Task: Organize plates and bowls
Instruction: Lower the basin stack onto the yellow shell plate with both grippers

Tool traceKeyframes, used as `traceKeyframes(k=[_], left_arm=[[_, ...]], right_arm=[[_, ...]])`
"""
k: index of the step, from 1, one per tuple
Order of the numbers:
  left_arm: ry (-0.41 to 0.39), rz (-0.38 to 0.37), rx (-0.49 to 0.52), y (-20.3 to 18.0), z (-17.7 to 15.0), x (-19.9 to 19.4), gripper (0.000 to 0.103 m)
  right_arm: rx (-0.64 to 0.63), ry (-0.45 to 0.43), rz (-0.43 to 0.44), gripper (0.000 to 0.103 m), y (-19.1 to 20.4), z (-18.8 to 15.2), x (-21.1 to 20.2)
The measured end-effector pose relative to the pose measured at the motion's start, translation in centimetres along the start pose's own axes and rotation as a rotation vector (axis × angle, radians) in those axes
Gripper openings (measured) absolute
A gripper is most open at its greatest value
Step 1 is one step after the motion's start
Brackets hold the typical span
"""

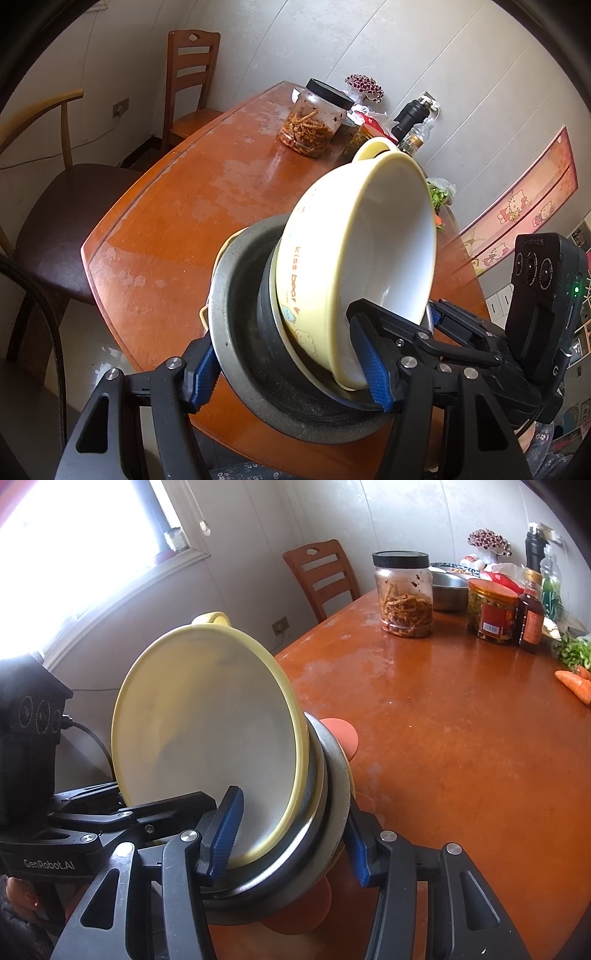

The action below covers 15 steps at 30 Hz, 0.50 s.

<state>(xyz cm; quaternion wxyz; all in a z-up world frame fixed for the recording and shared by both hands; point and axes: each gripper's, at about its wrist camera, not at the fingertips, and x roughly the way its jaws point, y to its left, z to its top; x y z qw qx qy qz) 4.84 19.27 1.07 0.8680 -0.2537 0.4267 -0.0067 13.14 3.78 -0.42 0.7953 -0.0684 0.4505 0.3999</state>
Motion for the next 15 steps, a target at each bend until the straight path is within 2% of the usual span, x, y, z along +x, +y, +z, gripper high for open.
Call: traceKeyframes(k=[8, 10, 11, 15], left_arm=[[-0.010, 0.008, -0.006, 0.3, 0.0, -0.4, 0.066], [-0.022, 0.036, -0.001, 0.3, 0.1, -0.7, 0.066], [-0.030, 0.044, 0.003, 0.3, 0.0, -0.9, 0.067], [-0.043, 0.052, -0.001, 0.5, 0.2, -1.3, 0.067]], right_arm=[[0.008, -0.006, 0.007, 0.059, -0.2, 0.0, -0.2], [0.005, -0.011, -0.001, 0.064, -0.2, 0.0, -0.4], [0.001, -0.025, -0.024, 0.069, -0.2, 0.0, -0.6], [-0.009, -0.070, -0.040, 0.071, -0.3, 0.3, -1.7]])
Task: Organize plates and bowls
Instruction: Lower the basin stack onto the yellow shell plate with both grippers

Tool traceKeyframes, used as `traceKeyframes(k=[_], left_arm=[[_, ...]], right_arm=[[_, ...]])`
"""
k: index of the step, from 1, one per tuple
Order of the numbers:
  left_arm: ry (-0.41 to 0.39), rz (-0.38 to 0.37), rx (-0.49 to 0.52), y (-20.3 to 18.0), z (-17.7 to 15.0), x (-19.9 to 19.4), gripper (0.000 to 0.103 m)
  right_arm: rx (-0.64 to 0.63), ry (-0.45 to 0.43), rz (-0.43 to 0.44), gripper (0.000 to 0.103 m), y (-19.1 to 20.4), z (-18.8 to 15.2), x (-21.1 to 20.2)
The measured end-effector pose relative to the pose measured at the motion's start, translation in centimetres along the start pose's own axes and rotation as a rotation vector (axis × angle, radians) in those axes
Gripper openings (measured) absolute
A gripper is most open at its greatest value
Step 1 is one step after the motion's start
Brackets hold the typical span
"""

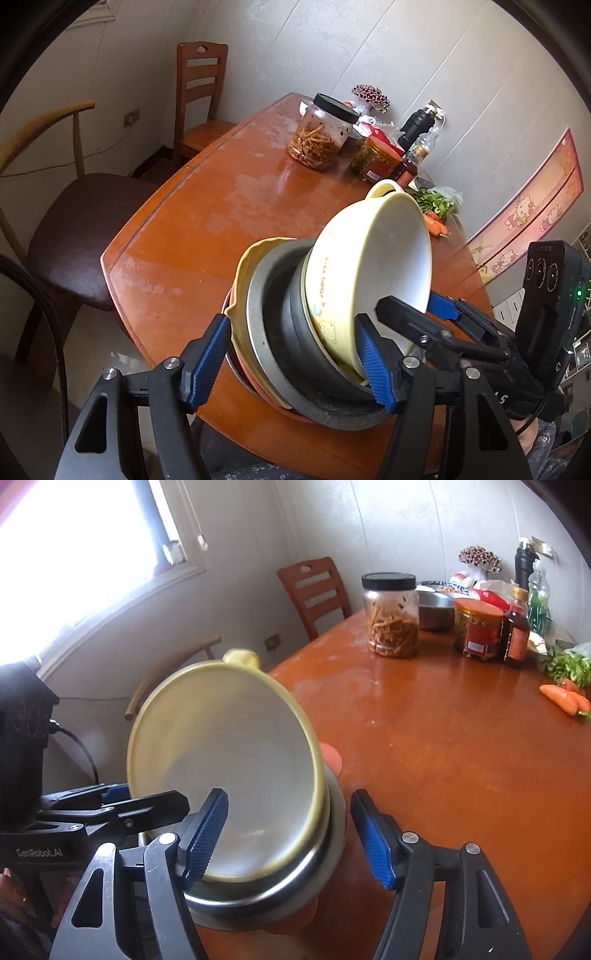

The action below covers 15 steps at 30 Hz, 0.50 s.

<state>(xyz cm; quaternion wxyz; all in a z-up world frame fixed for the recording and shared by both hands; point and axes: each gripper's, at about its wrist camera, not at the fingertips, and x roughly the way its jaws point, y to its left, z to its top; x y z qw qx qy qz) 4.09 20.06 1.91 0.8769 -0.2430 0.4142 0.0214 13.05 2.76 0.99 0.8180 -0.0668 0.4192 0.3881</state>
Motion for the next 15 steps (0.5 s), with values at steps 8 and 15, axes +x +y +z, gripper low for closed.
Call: traceKeyframes(k=[8, 15], left_arm=[[-0.035, 0.021, -0.023, 0.7, 0.1, -1.4, 0.068], [-0.066, 0.036, -0.057, 1.4, 0.1, -2.8, 0.072]], right_arm=[[0.018, -0.016, 0.004, 0.075, -0.4, 0.0, -1.1], [0.012, -0.040, 0.019, 0.079, -0.4, -0.1, -2.7]])
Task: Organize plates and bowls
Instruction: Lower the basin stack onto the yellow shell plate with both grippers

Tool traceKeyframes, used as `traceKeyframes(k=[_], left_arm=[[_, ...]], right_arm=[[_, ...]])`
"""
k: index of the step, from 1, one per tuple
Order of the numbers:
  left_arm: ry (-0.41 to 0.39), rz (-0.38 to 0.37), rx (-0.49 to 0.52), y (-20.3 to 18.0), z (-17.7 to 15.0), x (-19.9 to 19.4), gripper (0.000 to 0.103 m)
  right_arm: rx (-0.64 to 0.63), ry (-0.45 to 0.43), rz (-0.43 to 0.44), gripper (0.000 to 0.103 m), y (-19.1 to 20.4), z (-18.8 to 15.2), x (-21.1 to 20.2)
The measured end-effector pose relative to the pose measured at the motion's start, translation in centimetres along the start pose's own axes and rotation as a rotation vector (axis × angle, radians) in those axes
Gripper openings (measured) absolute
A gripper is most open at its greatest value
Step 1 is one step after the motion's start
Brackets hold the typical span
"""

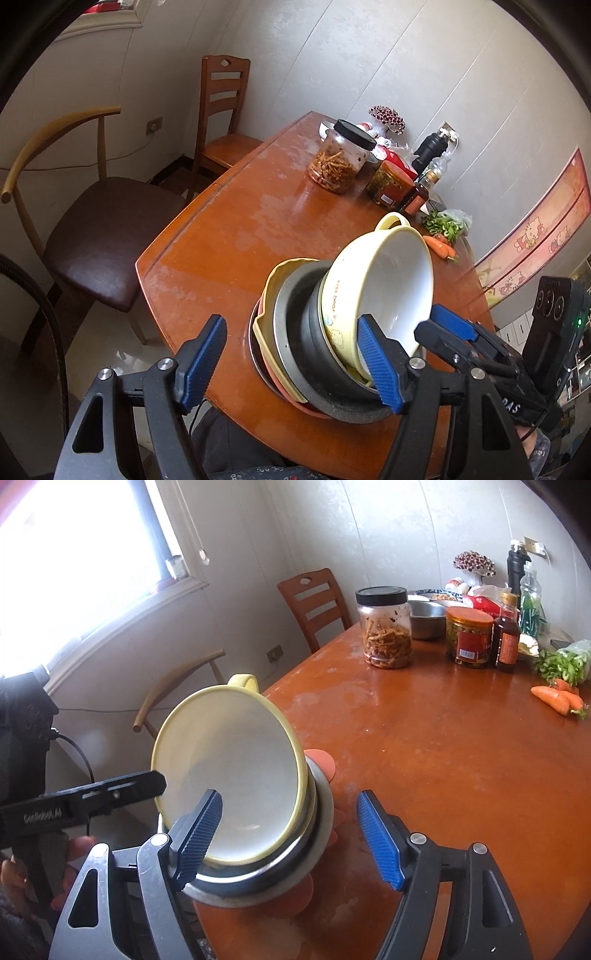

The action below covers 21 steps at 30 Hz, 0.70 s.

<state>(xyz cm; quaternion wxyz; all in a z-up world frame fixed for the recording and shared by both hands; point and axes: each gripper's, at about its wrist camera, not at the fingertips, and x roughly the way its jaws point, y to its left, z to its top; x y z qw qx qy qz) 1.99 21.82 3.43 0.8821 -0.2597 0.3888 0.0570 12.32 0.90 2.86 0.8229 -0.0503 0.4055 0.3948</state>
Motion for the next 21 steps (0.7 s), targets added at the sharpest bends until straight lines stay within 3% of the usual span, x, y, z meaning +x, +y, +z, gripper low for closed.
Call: traceKeyframes(k=[21], left_arm=[[0.130, -0.016, -0.038, 0.2, -0.7, 5.6, 0.083]], right_arm=[[-0.013, 0.102, -0.006, 0.082, 0.1, -2.4, 0.8]])
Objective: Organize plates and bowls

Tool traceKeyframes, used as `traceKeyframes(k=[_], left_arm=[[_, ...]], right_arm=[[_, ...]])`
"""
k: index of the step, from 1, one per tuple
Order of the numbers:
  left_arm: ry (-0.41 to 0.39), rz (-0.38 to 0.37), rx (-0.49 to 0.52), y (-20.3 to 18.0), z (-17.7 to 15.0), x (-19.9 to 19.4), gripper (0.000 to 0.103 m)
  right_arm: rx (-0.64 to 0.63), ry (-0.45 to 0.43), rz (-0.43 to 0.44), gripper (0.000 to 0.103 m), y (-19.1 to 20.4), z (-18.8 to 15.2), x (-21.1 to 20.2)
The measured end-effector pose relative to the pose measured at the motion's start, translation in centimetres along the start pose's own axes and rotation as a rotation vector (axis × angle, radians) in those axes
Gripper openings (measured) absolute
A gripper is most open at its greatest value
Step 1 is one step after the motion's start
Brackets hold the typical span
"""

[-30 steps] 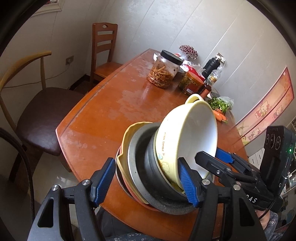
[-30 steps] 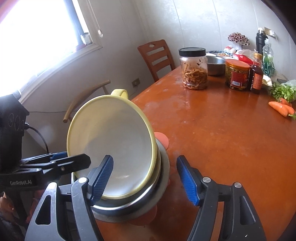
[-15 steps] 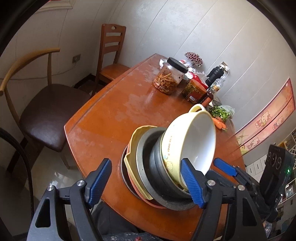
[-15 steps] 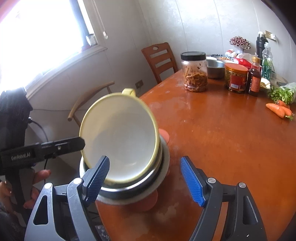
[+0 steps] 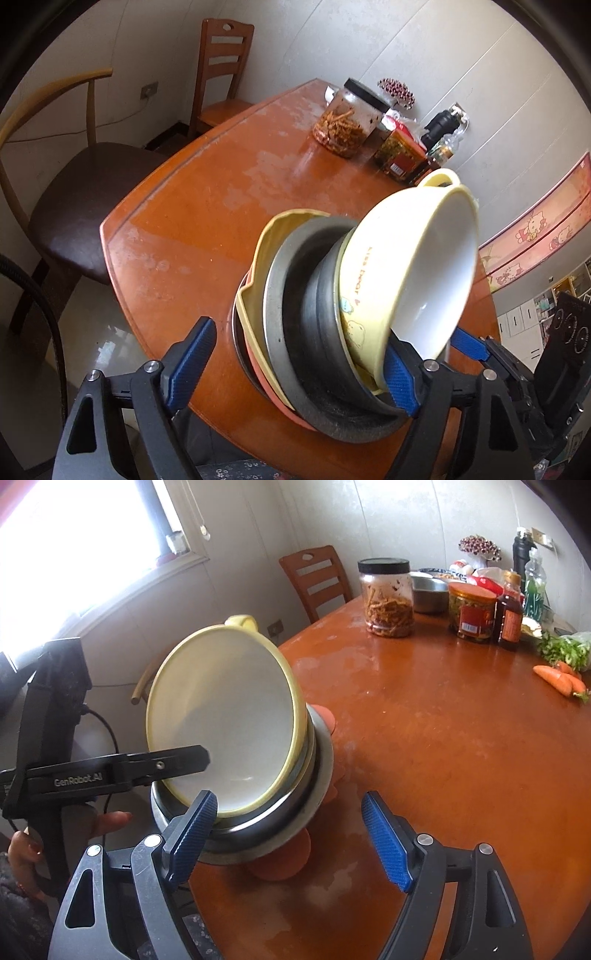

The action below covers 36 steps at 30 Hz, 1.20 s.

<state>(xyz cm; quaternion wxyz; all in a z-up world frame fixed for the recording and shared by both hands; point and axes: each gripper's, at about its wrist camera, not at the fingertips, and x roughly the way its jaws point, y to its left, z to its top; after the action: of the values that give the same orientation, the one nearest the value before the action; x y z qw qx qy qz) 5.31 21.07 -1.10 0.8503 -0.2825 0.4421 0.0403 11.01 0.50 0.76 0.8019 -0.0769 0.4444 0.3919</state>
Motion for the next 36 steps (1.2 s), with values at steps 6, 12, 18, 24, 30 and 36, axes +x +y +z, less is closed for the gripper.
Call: traceKeyframes(k=[6, 12, 18, 24, 30, 36], left_arm=[[0.052, -0.032, 0.010, 0.0, 0.2, 2.0, 0.085], [0.055, -0.034, 0.029, -0.1, 0.8, 2.5, 0.085], [0.058, -0.030, 0.053, -0.6, 1.4, 3.1, 0.086], [0.052, -0.011, 0.084, -1.7, 2.0, 3.5, 0.088], [0.039, 0.025, 0.116, -3.0, 2.4, 3.9, 0.091], [0.036, 0.031, 0.130, -4.0, 2.9, 4.6, 0.091]], right_arm=[[-0.002, 0.039, 0.037, 0.084, 0.6, 0.0, 1.6], [0.008, 0.058, 0.063, 0.086, 0.6, 0.5, 2.8], [0.012, 0.063, 0.071, 0.086, 0.0, 0.9, 3.4], [0.032, 0.058, 0.081, 0.086, -1.0, 1.0, 3.2], [0.041, 0.043, 0.080, 0.086, -2.1, 1.0, 2.7], [0.048, 0.023, 0.081, 0.086, -3.3, 1.0, 2.2]])
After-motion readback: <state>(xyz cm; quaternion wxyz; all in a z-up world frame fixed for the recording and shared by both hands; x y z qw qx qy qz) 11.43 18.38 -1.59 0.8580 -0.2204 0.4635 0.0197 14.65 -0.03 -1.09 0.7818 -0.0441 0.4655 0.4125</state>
